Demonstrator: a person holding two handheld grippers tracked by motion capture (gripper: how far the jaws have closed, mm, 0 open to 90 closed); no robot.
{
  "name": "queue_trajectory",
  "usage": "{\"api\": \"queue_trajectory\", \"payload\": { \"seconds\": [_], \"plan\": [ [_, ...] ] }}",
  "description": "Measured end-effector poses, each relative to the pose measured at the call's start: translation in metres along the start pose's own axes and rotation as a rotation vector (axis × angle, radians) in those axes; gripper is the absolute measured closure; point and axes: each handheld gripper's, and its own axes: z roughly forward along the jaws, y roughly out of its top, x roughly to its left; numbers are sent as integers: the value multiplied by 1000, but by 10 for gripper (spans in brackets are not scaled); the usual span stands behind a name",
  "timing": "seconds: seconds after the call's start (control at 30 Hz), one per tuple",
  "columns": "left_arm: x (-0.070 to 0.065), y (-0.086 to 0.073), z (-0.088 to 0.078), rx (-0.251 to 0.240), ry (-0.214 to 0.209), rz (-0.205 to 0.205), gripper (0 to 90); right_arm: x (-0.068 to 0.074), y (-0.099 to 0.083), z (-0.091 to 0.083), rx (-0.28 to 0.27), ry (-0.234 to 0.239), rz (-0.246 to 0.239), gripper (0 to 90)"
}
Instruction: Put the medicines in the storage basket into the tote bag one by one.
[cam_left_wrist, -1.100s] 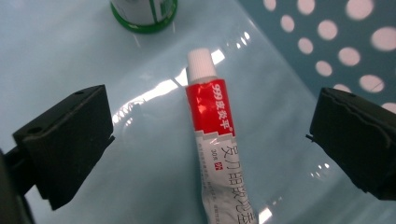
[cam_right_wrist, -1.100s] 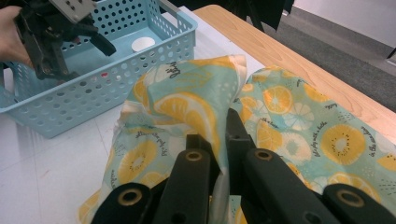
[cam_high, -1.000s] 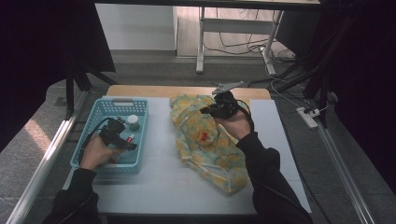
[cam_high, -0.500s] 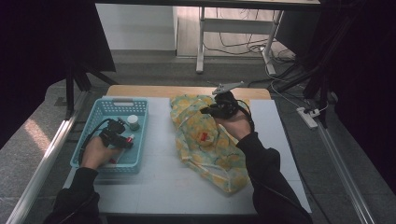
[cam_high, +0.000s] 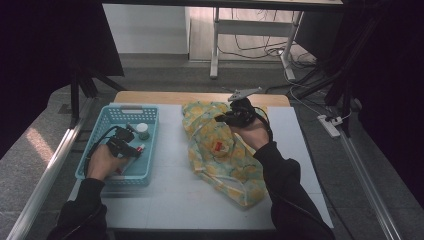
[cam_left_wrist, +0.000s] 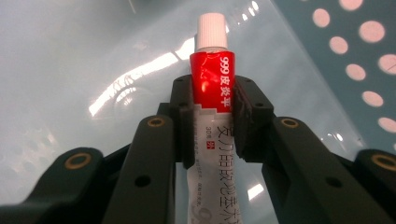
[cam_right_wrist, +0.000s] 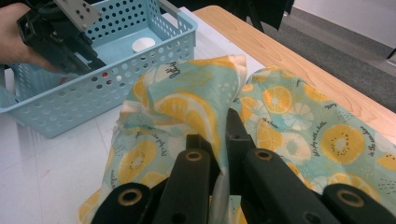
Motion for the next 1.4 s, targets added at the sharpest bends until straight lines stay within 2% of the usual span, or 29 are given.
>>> {"api": "queue_trajectory", "payload": {
  "seconds": [0.2,0.33,0.47,0.63,0.8,0.97,1.07,1.2,1.4],
  "plan": [
    [3,0,-12,-69,-24,-19,722,0,0,1,1,0,1,893],
    [4,0,-23,-113,-15,-26,722,0,1,0,-1,-1,1,893],
    [3,2,-33,-134,-34,-22,722,1,2,-1,-4,-4,-1,893],
    [-2,5,-48,-167,-38,-12,722,1,2,-2,-13,-6,-5,893],
    [-10,6,-66,-206,-31,2,722,1,3,-2,-16,-5,-5,893],
    [-20,7,-78,-228,-43,24,722,2,5,-2,-19,-5,-6,893],
    [-27,8,-83,-243,-57,36,722,3,5,-1,-17,-5,-11,893],
    [-32,8,-89,-277,-106,47,722,2,4,-2,-14,-8,-8,893],
    [-46,9,-100,-300,-132,74,722,1,3,-1,-13,-7,-4,893]
  ]
}}
